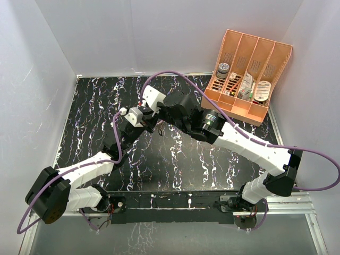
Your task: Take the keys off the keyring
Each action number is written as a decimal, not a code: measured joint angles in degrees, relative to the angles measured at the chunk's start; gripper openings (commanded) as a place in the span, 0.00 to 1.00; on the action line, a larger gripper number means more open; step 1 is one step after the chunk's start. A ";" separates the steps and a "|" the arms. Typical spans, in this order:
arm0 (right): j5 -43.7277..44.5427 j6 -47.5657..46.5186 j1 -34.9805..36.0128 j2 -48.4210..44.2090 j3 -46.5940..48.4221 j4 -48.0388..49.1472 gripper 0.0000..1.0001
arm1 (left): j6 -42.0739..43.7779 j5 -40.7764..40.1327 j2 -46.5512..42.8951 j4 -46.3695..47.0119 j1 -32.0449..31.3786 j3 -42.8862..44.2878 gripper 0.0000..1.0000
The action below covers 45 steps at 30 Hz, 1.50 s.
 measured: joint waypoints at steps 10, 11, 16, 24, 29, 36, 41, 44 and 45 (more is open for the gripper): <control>0.02 0.02 0.00 0.00 -0.02 0.52 0.00 | -0.24 -0.50 -0.57 0.50 0.00 -0.09 0.18; 0.00 0.04 0.00 0.00 -0.02 0.52 0.00 | -0.33 -0.63 -0.59 0.50 0.00 -0.09 0.21; -0.13 0.09 0.00 0.00 -0.02 0.52 0.00 | -0.87 -1.09 -0.68 0.87 0.00 -0.09 0.31; -0.20 0.09 0.00 0.00 -0.02 0.52 0.00 | -1.20 -1.73 -0.70 1.31 0.00 -0.17 0.25; -0.20 0.09 0.00 0.00 -0.02 0.52 0.00 | -1.20 -1.79 -0.70 2.21 -0.04 -0.72 0.24; -0.17 0.09 0.00 0.00 -0.02 0.52 0.00 | -1.05 -2.12 -0.83 2.82 -0.04 -1.99 0.24; -0.17 0.09 0.00 -0.02 -0.02 0.57 0.00 | -1.01 -2.34 -1.25 3.23 -0.04 -2.16 0.26; -0.20 0.09 0.00 -0.02 -0.02 0.57 0.00 | -1.01 -2.47 -1.25 3.67 -0.04 -2.23 0.26; -0.20 0.09 0.00 -0.02 -0.02 0.55 0.00 | -1.01 -2.45 -1.25 3.80 -0.04 -2.23 0.26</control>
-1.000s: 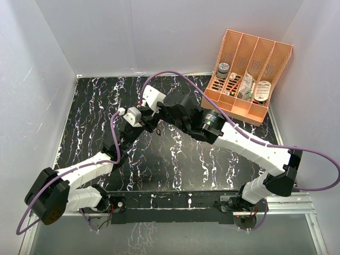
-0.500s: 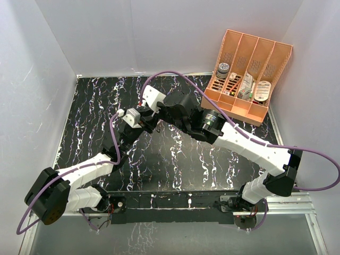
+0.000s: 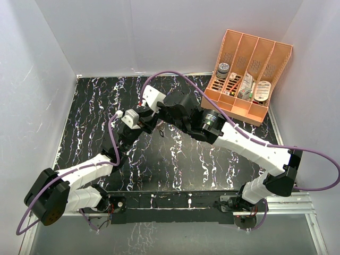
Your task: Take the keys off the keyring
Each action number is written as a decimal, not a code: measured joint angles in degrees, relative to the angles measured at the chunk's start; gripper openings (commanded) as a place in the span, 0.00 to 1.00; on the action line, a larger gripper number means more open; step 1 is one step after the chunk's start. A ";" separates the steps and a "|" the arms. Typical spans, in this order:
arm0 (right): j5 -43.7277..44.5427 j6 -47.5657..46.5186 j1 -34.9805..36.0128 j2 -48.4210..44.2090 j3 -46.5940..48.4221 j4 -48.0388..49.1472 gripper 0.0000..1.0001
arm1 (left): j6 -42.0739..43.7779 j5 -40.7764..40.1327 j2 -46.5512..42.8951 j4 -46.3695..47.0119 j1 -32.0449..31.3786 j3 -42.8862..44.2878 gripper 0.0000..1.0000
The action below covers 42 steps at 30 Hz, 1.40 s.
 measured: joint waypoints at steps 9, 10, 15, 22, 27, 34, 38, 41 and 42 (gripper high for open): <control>0.02 0.00 0.00 0.00 -0.02 0.02 0.00 | -0.02 -0.02 0.02 1.49 0.00 0.00 0.13; 0.02 0.00 0.00 0.00 -0.02 0.02 0.00 | 0.02 -0.02 0.02 1.49 0.00 0.00 0.11; 0.00 0.00 0.00 0.00 -0.04 0.04 0.00 | 0.00 0.09 0.02 1.36 -0.02 0.00 0.13; 0.00 -0.02 0.00 -0.09 -0.22 0.20 0.00 | 0.00 0.09 0.02 1.33 -0.04 0.00 0.12; 0.02 0.00 0.00 -0.11 -0.22 0.20 0.00 | 0.17 0.35 0.02 1.22 -0.04 0.00 0.08; 0.00 0.00 0.00 -0.35 -0.35 0.44 0.00 | 0.68 0.48 -0.09 0.92 -0.04 0.00 0.00; 0.02 -0.02 0.00 -0.42 -0.72 0.46 0.00 | 1.01 0.15 -0.76 -0.61 -0.13 0.02 0.00; 0.04 -0.02 0.00 -0.46 -1.18 0.46 0.00 | 1.31 -0.66 -1.20 -2.36 -0.33 0.24 0.00; 0.04 0.00 -0.02 -0.46 -1.36 0.52 0.00 | 1.44 -0.94 -1.31 -2.99 -0.37 0.42 0.00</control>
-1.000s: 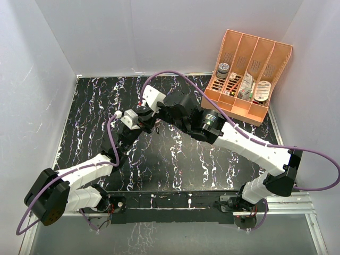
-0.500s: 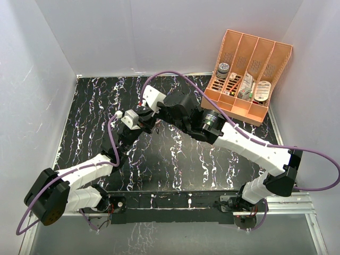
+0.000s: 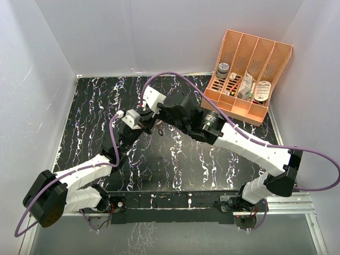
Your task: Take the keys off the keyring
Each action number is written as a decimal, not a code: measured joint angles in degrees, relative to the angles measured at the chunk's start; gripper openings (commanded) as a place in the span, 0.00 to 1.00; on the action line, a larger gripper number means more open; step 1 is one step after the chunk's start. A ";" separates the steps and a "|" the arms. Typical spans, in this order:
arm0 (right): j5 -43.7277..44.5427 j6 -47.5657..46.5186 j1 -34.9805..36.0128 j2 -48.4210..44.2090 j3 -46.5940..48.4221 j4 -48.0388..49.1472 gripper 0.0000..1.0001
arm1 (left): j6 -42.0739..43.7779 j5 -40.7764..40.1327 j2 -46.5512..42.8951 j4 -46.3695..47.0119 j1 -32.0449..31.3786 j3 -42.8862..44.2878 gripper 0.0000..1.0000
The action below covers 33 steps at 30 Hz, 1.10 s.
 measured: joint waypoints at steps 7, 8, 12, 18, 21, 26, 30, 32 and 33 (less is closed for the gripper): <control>-0.59 0.48 0.00 -1.44 -1.60 0.48 0.00 | 1.42 -1.60 -0.66 -2.45 -0.44 1.57 0.00; -0.72 0.63 -0.02 -1.60 -1.60 0.68 0.00 | 1.66 -1.77 -0.66 -2.71 -0.48 1.99 0.00; -0.96 1.42 -0.11 -2.19 -1.68 1.20 0.00 | 2.84 -2.58 -0.66 -3.67 -0.90 3.45 0.00; -1.20 2.12 -0.15 -3.19 -2.69 2.08 0.00 | 4.52 -2.78 -0.66 -5.05 -1.29 4.96 0.00; -1.33 2.73 -0.26 -3.26 -3.17 2.60 0.00 | 5.62 -2.84 -0.66 -5.88 -1.29 5.40 0.00; -1.55 3.41 -0.48 -3.34 -4.52 3.58 0.00 | 6.86 -3.23 -1.22 -7.58 -1.31 5.66 0.00; -2.16 3.76 -0.48 -3.34 -5.11 4.63 0.00 | 7.21 -3.74 -1.95 -8.28 -1.31 5.66 0.00; -2.47 4.00 -0.48 -3.34 -5.33 5.18 0.00 | 7.43 -4.04 -2.36 -8.66 -1.31 5.66 0.00; -2.67 4.13 -0.48 -3.34 -5.40 5.51 0.00 | 7.50 -4.20 -2.58 -8.81 -1.31 5.66 0.00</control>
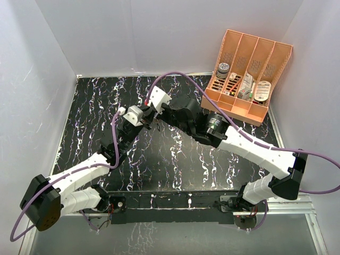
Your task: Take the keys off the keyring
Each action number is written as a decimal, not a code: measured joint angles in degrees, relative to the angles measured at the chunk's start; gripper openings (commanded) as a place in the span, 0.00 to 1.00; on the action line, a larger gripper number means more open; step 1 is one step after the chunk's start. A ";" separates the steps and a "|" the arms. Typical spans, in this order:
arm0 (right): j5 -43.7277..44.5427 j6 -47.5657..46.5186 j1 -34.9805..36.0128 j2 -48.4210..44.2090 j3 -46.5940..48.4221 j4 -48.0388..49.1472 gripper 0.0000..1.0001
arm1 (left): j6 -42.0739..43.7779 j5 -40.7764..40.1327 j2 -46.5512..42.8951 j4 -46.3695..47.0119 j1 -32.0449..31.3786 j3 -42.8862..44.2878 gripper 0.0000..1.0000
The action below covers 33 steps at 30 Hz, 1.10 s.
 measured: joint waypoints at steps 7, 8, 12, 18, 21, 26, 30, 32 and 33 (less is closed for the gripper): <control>-1.60 0.44 0.02 0.02 -0.04 1.68 0.00 | 0.02 -0.66 -1.90 -0.28 0.02 -0.02 0.00; -1.81 0.44 0.02 0.02 -0.04 2.01 0.00 | 0.02 -0.76 -2.23 -0.28 0.02 -0.04 0.00; -2.84 0.42 0.02 0.24 -0.04 3.43 0.00 | 0.02 -1.27 -3.34 -0.31 0.04 -0.09 0.00; -4.04 0.28 0.00 1.51 -0.04 5.38 0.00 | 0.35 -2.58 -4.94 -0.85 0.04 -0.44 0.00; -4.55 0.24 -0.07 2.12 -0.04 6.08 0.00 | 0.48 -3.43 -5.49 -1.29 0.15 -0.83 0.00; -5.88 0.24 -1.07 2.43 -0.92 7.17 0.00 | 0.70 -4.00 -6.23 -2.21 0.24 -1.22 0.00; -7.78 0.31 -2.34 2.45 -2.01 7.74 0.00 | 0.94 -4.83 -7.26 -2.32 0.28 -1.46 0.00; -9.27 0.42 -3.41 2.54 -3.45 6.78 0.00 | 1.31 -6.21 -8.57 -0.79 0.79 -1.46 0.00; -9.75 0.46 -3.93 2.67 -4.00 6.16 0.00 | 1.53 -6.78 -9.42 0.00 1.03 -1.46 0.00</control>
